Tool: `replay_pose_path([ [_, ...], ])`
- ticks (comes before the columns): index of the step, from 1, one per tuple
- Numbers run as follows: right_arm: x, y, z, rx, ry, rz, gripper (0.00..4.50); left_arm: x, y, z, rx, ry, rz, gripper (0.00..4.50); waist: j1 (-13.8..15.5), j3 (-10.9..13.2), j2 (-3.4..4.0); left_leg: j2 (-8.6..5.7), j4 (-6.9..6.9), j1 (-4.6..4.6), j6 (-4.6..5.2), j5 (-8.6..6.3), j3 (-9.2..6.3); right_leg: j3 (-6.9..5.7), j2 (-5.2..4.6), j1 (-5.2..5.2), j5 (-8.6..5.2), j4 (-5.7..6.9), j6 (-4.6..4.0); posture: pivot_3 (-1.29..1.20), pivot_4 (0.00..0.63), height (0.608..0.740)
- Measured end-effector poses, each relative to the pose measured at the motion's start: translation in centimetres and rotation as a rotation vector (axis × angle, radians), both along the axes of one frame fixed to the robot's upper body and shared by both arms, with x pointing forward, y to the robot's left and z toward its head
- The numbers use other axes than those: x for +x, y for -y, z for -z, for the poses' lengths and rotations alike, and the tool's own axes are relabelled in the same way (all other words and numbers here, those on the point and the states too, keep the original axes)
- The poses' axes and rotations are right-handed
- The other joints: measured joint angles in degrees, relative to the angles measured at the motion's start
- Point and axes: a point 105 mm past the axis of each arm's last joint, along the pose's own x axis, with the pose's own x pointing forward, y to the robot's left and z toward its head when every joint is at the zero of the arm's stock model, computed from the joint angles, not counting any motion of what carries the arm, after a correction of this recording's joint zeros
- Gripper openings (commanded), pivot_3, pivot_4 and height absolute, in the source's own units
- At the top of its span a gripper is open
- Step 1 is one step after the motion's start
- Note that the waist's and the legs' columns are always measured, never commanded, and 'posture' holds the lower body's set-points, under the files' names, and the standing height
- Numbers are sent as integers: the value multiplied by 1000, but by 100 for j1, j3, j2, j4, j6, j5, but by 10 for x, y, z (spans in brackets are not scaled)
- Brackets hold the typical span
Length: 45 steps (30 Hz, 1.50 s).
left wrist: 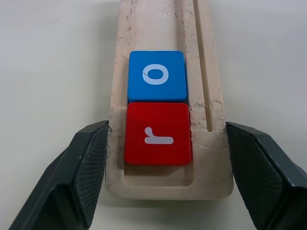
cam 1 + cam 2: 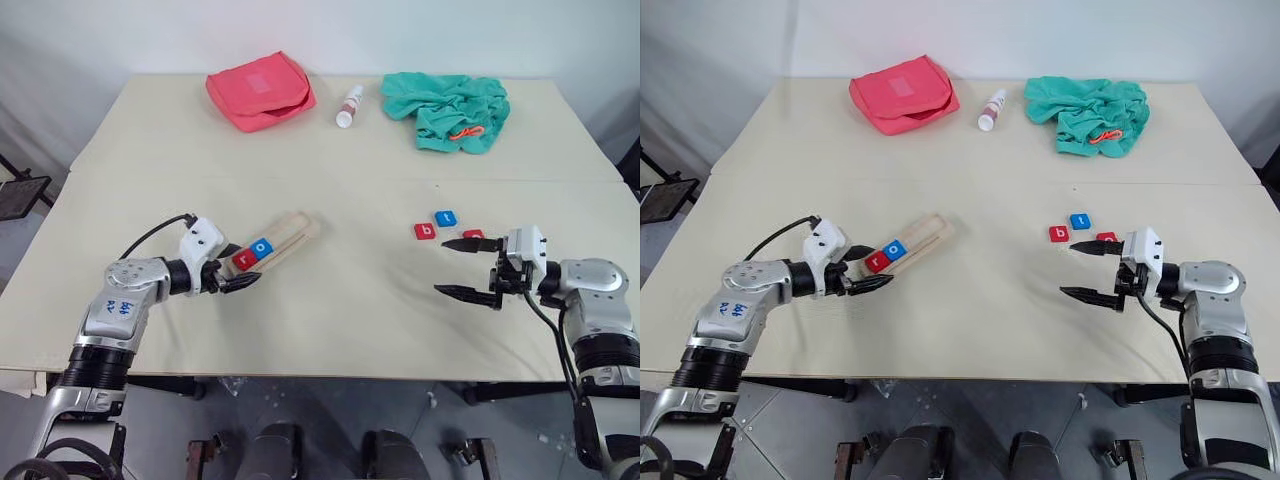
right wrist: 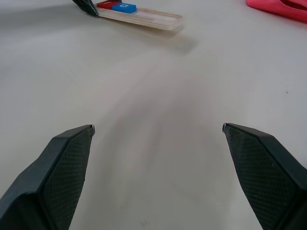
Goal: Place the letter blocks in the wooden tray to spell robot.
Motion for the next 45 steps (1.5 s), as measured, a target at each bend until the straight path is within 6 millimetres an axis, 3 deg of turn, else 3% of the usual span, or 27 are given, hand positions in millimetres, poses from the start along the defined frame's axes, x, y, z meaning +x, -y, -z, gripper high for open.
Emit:
replay_pose_path([
  [6, -11, 7, 5, 0, 5, 36, 4500, -3, 55, -25, 54, 81, 309, 3397, -2, 1, -2, -7, -1, -6, 6, 2, 4, -7, -6, -1, 1, -3, 2, 0, 150, 740],
  [16, -41, 22, 16, 12, -16, 137, 4500, -18, 105, -4, 148, -20, 532, 3397, 14, 3, -6, -7, 0, -8, 10, 5, 10, -8, -6, -3, 1, -4, 2, 0, 150, 740],
  [29, -56, 42, 10, 27, -10, 201, 4500, -22, 120, 5, 188, -81, 525, 3397, 15, 5, -9, -8, 0, -8, 13, 6, 8, -8, -9, 0, 1, -7, 3, 0, 150, 740],
  [32, -54, 45, 8, 32, -10, 211, 4500, -24, 123, 4, 186, -84, 523, 4387, 12, 5, -9, -7, 0, -8, 13, 6, 8, -8, -9, 0, 1, -8, 3, 0, 150, 740],
  [37, -51, 45, 5, 33, 0, 211, 4500, -30, 125, 6, 190, -86, 525, 4471, 14, 5, -9, -7, 1, -8, 13, 6, 8, -7, -9, 0, 1, -9, 3, 0, 150, 740],
  [42, -49, 44, 2, 27, 11, 214, 4500, -35, 116, 5, 187, -65, 512, 4471, 10, 5, -9, -6, 0, -8, 13, 6, 7, -8, -9, 0, 1, -9, 3, 0, 150, 740],
  [45, -47, 46, 1, 36, 2, 262, 4500, -38, 102, -9, 98, -37, 495, 4471, 8, 5, -9, -4, 0, -8, 13, 6, 4, -8, -9, 0, 1, -9, 3, 0, 150, 740],
])
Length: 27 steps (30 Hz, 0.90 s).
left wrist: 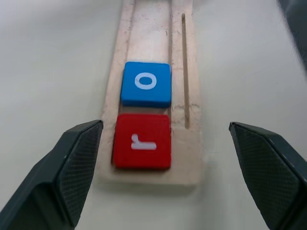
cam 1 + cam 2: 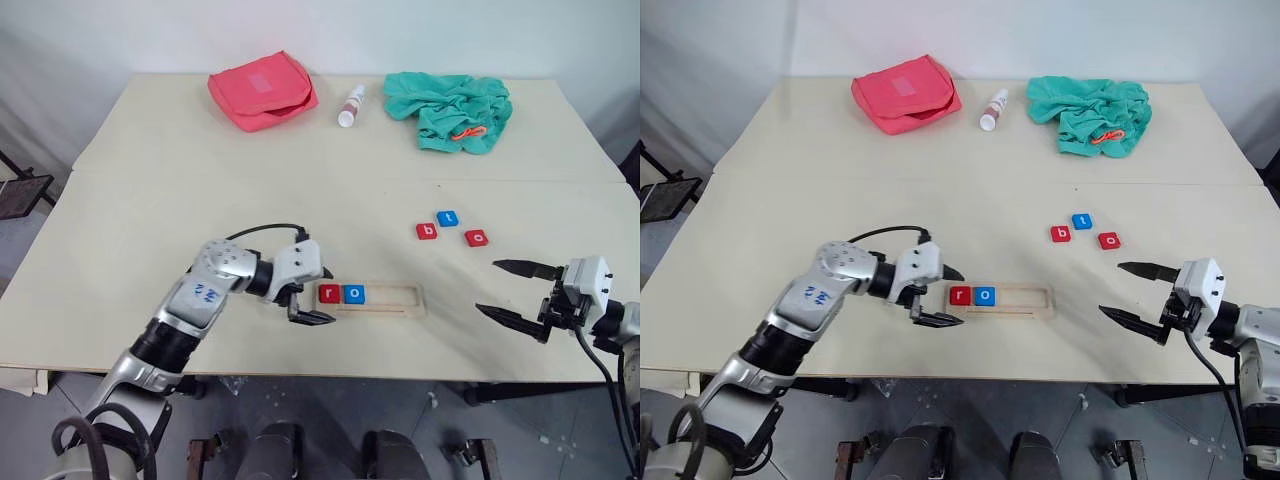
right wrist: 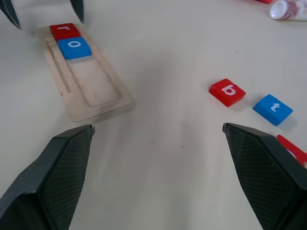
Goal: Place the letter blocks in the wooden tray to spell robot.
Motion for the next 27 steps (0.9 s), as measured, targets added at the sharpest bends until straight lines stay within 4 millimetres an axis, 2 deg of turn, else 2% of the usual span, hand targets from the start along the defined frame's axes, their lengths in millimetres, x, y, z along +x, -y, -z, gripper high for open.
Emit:
replay_pose_path([
  [4, 6, 5, 1, 20, -22, 135, 4500, -5, -24, -21, -138, 44, -17, 4471, -2, -1, 2, -1, 0, 2, 0, 0, -1, 1, -3, 0, 0, 1, 0, 0, 150, 740],
  [7, 10, 7, -4, 51, 7, 228, 4500, -8, -39, -27, -226, 82, -22, 4471, 12, -1, 2, -2, 1, 1, -1, 0, -3, -2, -3, 1, 0, 1, 0, 0, 150, 740],
  [12, 17, 1, -6, 108, -34, 357, 4500, -3, -63, -15, -307, 121, -76, 4471, 4, -1, 2, -3, 0, 3, 0, 0, -2, -2, -3, 1, 0, 3, 0, 0, 150, 740],
  [18, 23, -22, -14, 131, -16, 457, 4500, -6, -68, -4, -371, 148, -55, 4471, 11, -2, 2, -5, 1, 3, 0, 0, -5, -1, -4, -1, 0, 11, 0, 0, 150, 740],
  [23, 27, -36, -2, 174, -110, 522, 4500, 0, -75, 0, -334, 192, -38, 4471, 3, -2, 3, -7, -1, 6, 0, 0, -2, -1, -4, -2, 0, 13, 0, 0, 150, 740],
  [27, 25, -38, 6, 169, -175, 534, 4500, -4, -77, 10, -318, 183, 22, 4471, 0, -2, 3, -8, -5, 4, 0, 0, 0, -1, -5, -8, 0, 16, 0, 0, 150, 740],
])
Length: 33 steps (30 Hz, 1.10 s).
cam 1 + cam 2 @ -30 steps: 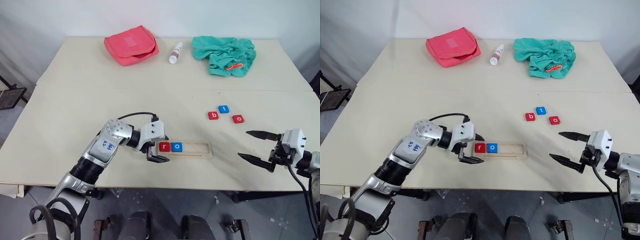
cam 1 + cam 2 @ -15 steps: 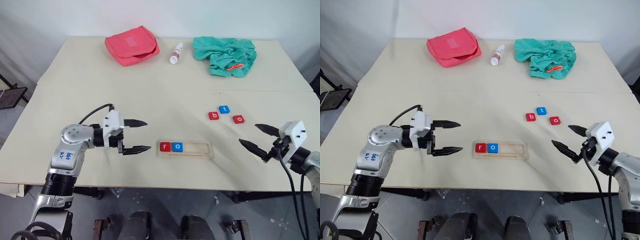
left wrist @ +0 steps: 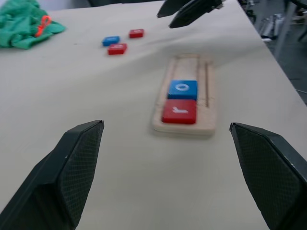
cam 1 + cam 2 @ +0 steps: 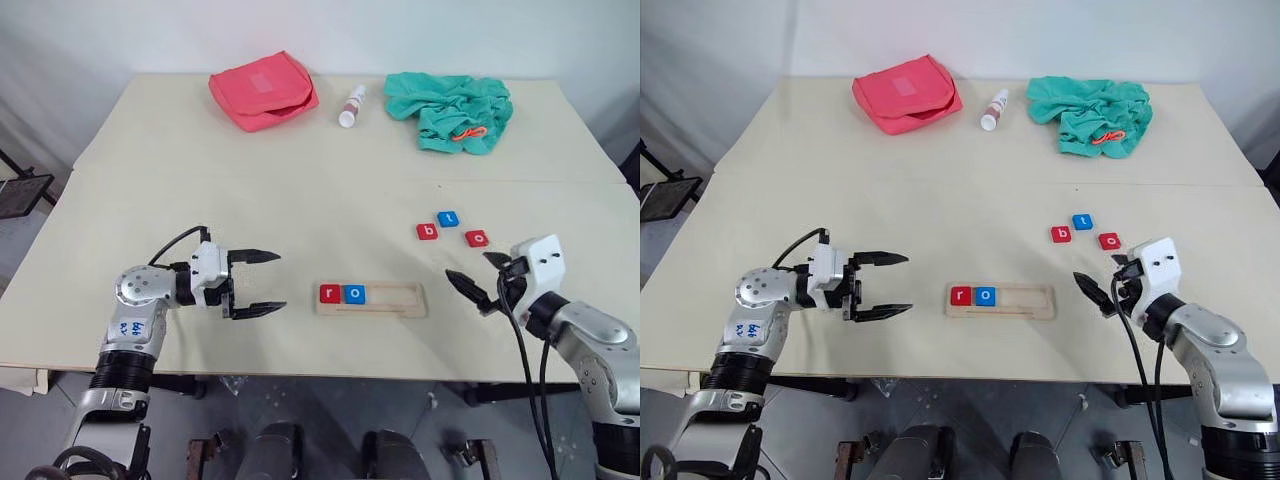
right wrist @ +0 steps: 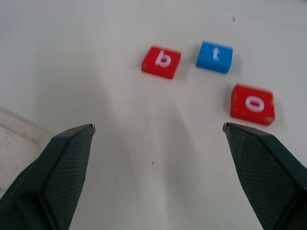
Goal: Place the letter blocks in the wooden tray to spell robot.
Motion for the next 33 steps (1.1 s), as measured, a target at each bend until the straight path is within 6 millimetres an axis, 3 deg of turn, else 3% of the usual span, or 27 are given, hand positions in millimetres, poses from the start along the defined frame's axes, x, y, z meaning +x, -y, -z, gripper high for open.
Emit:
replay_pose_path([
  [7, -4, -6, -8, -2, 15, -13, 4500, 2, 2, 1, -19, 18, 40, 4471, -6, 0, 0, 0, 1, 0, 1, 0, 1, 0, -1, -1, 0, 4, 0, 0, 150, 740],
  [29, -5, -4, -7, -3, 16, 6, 4500, 5, 4, -5, -66, 35, 56, 4471, -11, 0, -1, 0, 1, 1, 1, 0, 1, 0, 0, -2, 0, 6, 0, 0, 150, 740],
  [33, 5, -13, -13, 52, 39, 34, 4500, 5, 4, -6, -71, 39, 57, 4471, -22, 0, 0, 2, 2, 1, 0, 0, 2, 1, 0, -3, 0, 7, 0, 0, 150, 740],
])
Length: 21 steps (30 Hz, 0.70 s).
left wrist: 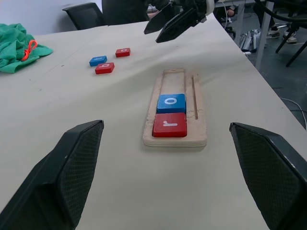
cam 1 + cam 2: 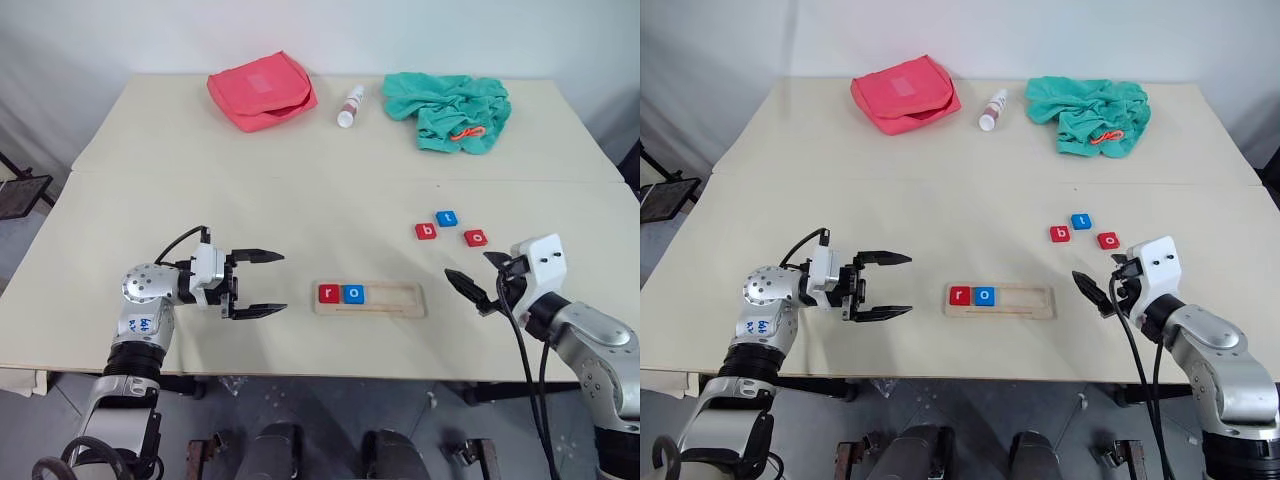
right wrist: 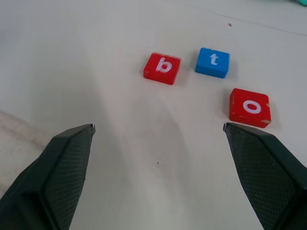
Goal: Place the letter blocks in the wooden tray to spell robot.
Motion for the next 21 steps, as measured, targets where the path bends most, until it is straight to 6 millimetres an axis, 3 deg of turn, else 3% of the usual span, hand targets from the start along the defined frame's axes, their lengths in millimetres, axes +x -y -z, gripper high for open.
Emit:
replay_pose_path([
  [5, 19, -24, -9, 67, 30, -4, 4500, 2, 4, -6, -16, 21, 9, 4471, -28, 0, 0, 0, -4, -1, -1, 0, 0, 2, 1, -12, 0, 14, 0, 0, 150, 740],
  [12, 55, -51, 11, 86, -22, -3, 4500, 1, 10, -13, -27, 50, 11, 4471, -77, -1, -1, -2, -4, -2, -1, 0, -3, 2, -1, -20, 0, 27, 0, 0, 150, 740],
  [21, 81, -48, 24, 30, 0, 66, 4500, -7, 10, -8, -39, 44, -13, 4471, -179, -1, -1, 0, -13, -8, -1, 0, 5, 5, -3, -42, 0, 37, 0, 0, 150, 740],
])
